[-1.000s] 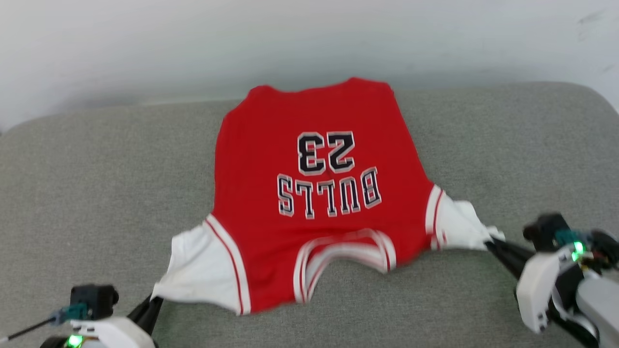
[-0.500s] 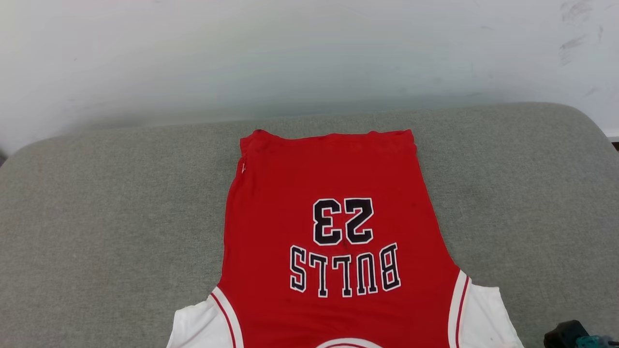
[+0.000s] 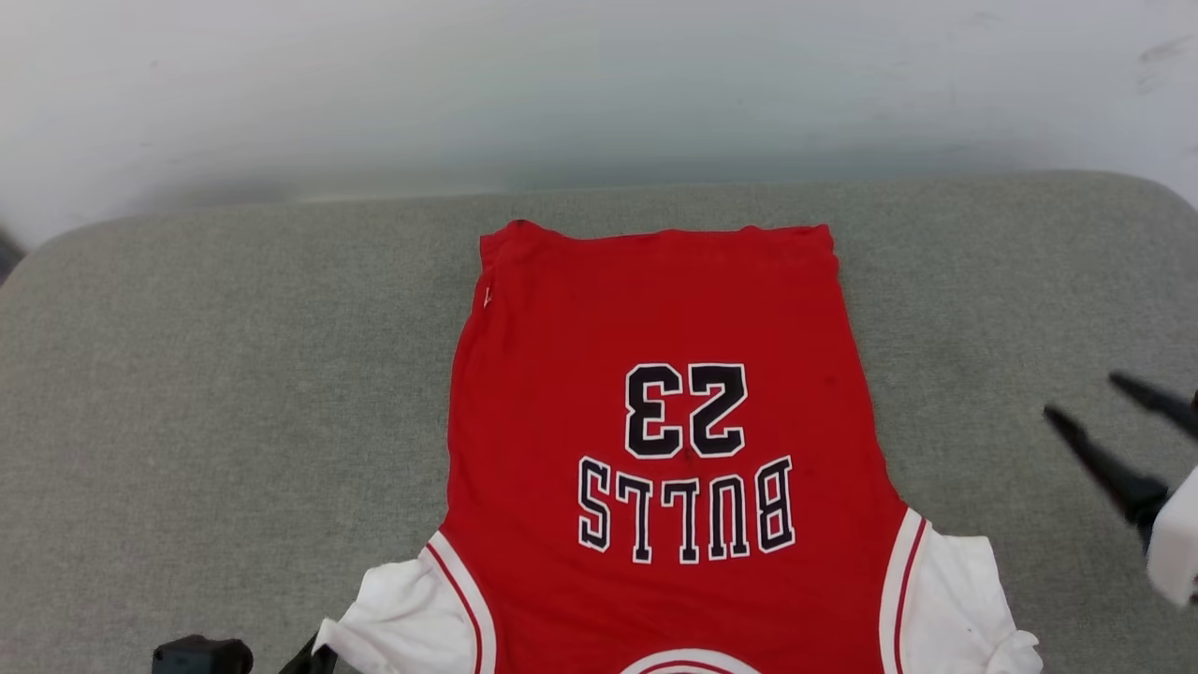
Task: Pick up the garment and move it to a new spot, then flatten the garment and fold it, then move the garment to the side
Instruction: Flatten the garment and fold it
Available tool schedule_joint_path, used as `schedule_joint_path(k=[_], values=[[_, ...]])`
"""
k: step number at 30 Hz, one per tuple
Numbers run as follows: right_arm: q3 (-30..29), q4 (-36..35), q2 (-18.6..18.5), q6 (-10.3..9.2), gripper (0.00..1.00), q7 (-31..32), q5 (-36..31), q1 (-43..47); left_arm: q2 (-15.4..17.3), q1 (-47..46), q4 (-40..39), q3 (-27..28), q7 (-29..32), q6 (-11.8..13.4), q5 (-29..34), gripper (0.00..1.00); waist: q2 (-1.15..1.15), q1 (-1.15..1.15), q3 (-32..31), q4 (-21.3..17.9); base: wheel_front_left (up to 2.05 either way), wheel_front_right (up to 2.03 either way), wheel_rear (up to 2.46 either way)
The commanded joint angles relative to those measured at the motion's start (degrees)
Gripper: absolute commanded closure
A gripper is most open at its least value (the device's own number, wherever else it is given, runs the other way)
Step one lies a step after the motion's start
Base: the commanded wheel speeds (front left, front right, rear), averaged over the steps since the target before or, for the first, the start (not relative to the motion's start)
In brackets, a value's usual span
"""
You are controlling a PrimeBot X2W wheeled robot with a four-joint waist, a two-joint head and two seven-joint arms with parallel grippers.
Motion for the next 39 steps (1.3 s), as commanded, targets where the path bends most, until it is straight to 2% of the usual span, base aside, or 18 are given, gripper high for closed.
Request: schedule_joint_path(k=[1,6,9,13,17,23,29,38,39], values=[[-1.76,-1.41,0.16,-0.05,0.0,1.02,-0.78,-1.92,-0.38,-1.31,-0.54,0.19,-0.32,0.24,0.81,1.0,0.0,0.01,1.74,0.84,0.0,0.0,0.0],[-9.22,-5.29,1.33,-0.06,0.0,8.87,-2.17,-13.23,-0.84,-5.1,-2.27,0.28,-0.26,0.6,3.95,1.0,0.0,0.01,7.33,3.5,0.0,0.0,0.0],[-9.99,-4.12,2.19,-0.06,0.0,16.22,-1.54,-21.12,-1.08,-7.14,-2.64,0.12,-0.11,0.86,5.82,1.0,0.0,0.01,11.05,5.19,0.0,0.0,0.0],[-6.81,-1.49,1.24,-0.05,0.0,29.87,0.95,-32.31,-2.27,-10.03,-3.37,-0.19,-0.08,0.4,7.86,1.0,0.0,0.01,15.75,7.74,0.0,0.0,0.0],[-2.19,3.24,1.82,-0.05,0.0,44.95,3.51,-42.45,-3.41,-12.91,-4.12,-0.21,-0.09,0.14,9.79,1.0,0.0,0.01,20.13,10.01,0.0,0.0,0.0],[1.76,10.15,3.72,-0.05,0.0,61.72,3.47,-54.04,-5.44,-16.76,-4.65,-0.32,-0.15,-0.27,12.54,1.0,0.0,0.01,26.26,13.72,0.0,0.0,0.0],[2.39,15.79,5.66,-0.05,0.0,67.71,-0.23,-58.61,-7.58,-19.42,-4.9,-0.62,-0.22,-0.97,14.64,1.0,0.0,0.01,30.44,16.98,0.0,0.0,0.0],[1.83,20.45,7.43,-0.06,0.0,65.7,-1.1,-50.18,-9.31,-20.55,-5.68,-0.19,-0.31,-1.13,16.69,1.0,0.0,0.01,33.3,18.66,0.0,0.0,0.0],[1.95,20.55,7.19,-0.05,0.29,65.48,-1.17,-49.56,-9.39,-20.45,-5.58,-0.22,-0.32,-1.15,16.78,1.0,0.0,0.01,33.16,18.62,0.0,0.0,0.0]])
